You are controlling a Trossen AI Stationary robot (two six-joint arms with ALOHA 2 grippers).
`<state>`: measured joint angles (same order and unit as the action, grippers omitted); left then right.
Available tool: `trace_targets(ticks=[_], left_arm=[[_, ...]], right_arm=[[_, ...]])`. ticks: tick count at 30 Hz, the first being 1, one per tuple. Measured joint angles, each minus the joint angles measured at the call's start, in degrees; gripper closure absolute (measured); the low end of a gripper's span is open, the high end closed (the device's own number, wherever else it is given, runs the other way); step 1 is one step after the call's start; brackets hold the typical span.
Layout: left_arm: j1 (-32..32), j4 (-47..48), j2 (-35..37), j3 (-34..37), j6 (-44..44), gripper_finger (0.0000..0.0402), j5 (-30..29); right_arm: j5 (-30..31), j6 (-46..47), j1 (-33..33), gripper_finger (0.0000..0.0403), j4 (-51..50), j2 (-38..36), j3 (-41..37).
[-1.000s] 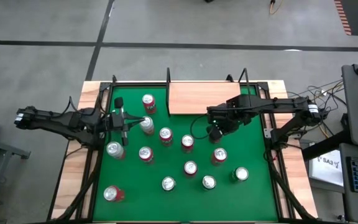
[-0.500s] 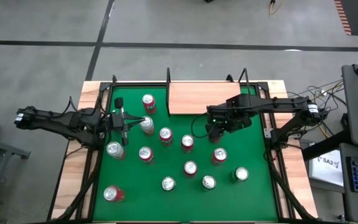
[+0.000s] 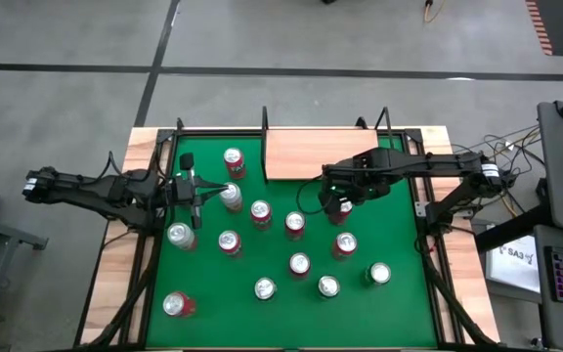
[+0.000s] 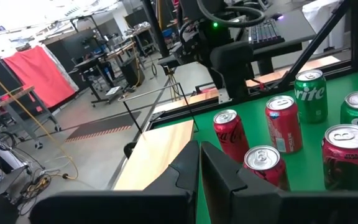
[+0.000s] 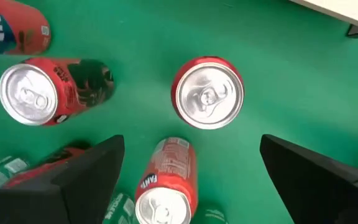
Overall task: Place canned beverage on shelf
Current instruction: Put the red-black soda can on the shelf
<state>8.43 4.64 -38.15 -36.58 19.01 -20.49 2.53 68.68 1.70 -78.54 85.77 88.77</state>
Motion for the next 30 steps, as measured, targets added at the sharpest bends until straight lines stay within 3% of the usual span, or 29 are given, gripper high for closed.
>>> trace_targets(ticks=[17,30], left_arm=[[0.0,0.1,-0.2,0.2,0.0,0.0402,0.0],[0.0,0.9,-0.2,0.3,-0.4,0.0402,0.0]], right_arm=[[-1.4,-5.2,4.9,0.0035,-0.1,6.1,-0.8],[-3.0,-8.3,5.1,0.0035,-0.1,11.2,-1.4]])
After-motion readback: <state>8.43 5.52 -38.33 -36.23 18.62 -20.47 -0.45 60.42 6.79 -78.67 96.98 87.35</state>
